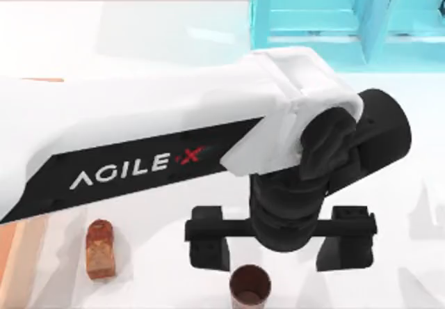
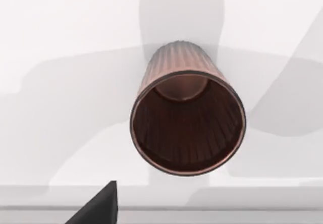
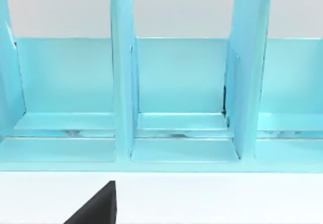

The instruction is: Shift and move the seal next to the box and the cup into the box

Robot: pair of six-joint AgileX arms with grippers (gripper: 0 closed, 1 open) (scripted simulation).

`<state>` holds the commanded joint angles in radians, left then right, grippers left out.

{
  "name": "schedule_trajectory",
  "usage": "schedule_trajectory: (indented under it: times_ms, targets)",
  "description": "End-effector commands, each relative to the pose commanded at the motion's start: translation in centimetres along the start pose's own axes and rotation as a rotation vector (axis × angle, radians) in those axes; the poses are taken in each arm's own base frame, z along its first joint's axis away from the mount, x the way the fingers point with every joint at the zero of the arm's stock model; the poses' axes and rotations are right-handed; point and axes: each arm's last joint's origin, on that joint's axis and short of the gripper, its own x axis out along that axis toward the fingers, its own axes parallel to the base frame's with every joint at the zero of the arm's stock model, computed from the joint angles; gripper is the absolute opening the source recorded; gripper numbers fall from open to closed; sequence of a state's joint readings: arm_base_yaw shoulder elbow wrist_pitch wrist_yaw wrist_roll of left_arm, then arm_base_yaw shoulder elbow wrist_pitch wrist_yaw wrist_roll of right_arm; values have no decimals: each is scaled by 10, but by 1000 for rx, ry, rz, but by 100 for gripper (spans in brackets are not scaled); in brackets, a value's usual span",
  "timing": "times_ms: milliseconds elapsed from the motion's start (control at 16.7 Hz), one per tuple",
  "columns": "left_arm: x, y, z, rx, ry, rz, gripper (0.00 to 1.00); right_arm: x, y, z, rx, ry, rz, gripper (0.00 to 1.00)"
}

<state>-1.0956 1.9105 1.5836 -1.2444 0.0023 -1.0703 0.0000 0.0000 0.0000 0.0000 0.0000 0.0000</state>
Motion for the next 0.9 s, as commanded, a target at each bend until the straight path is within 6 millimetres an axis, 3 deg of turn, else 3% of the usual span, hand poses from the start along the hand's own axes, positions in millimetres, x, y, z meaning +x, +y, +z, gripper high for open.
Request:
schedule_trajectory:
  times_ms: [240, 660, 900]
  targets:
    - [5, 1, 1, -1, 1, 3, 100, 0, 0, 0, 0, 0, 0, 100]
    - [72, -1, 1, 0, -3, -5, 100, 0, 0, 0, 0, 0, 0, 100]
    - [80, 0, 0, 0, 0, 0, 100, 0, 0, 0, 0, 0, 0, 100]
